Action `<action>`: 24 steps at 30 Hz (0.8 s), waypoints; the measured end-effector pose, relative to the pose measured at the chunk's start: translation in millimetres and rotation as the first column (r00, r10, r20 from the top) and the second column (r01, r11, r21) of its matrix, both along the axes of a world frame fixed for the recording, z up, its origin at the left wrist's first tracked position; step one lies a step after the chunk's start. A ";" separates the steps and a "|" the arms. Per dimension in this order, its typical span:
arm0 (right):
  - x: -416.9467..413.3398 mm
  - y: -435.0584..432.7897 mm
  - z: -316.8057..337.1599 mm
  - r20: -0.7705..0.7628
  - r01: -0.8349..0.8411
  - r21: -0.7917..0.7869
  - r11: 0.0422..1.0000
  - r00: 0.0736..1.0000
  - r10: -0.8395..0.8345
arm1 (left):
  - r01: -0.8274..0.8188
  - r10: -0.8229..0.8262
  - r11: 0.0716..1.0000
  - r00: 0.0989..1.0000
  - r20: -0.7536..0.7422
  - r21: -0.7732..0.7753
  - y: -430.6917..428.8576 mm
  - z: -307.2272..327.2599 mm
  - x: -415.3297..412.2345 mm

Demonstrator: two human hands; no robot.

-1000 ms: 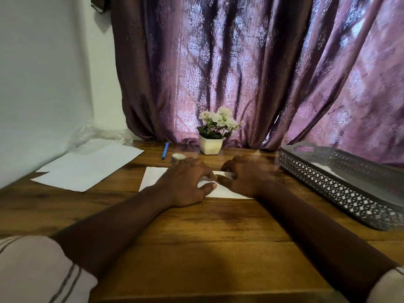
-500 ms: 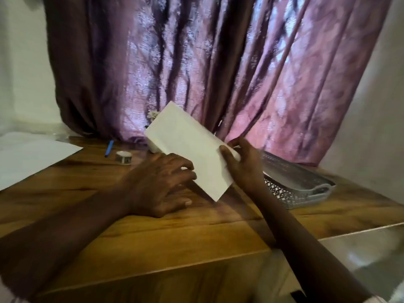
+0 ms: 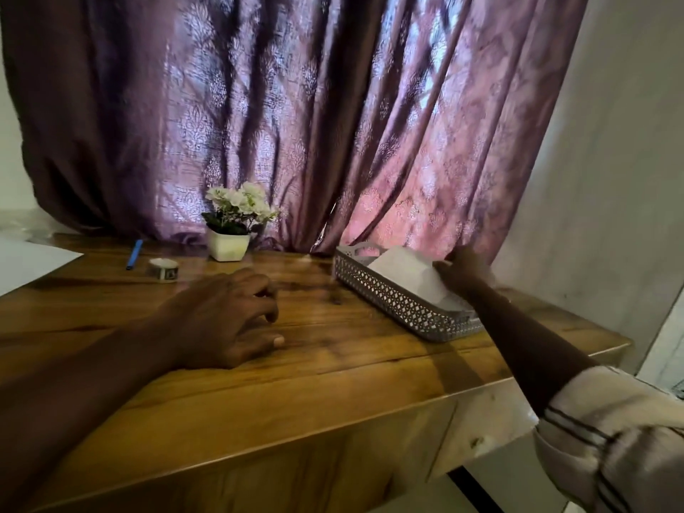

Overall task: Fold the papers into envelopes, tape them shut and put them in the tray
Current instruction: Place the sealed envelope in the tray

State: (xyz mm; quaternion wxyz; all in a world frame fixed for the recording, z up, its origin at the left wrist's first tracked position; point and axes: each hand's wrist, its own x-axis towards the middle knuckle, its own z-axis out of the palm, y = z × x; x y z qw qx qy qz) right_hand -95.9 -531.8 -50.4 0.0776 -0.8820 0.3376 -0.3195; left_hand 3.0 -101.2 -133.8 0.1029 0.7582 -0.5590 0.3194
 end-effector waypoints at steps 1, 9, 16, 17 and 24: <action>1.0 -3.1 -5.3 -0.085 0.023 -0.031 0.999 0.996 -0.026 | -0.006 0.006 1.000 1.000 -0.006 0.000 -0.3 -0.5 1.1; 11.4 19.1 -1.9 -0.109 0.098 -0.333 0.938 0.984 -0.142 | -0.062 0.065 0.997 0.995 -0.076 0.034 -0.2 -3.5 8.1; 46.7 162.2 -14.5 0.338 -0.607 -0.228 0.761 0.684 0.647 | -0.169 0.154 0.975 0.982 -0.110 -0.142 11.2 6.3 2.3; 55.1 184.8 -22.8 0.347 -0.683 -0.176 0.709 0.631 0.694 | -0.202 0.185 0.953 0.978 -0.093 -0.226 14.1 8.4 3.8; 121.6 327.7 -67.3 0.105 -0.841 0.176 0.511 0.532 0.840 | -0.535 0.389 0.650 0.844 -0.369 -0.539 59.1 13.5 36.9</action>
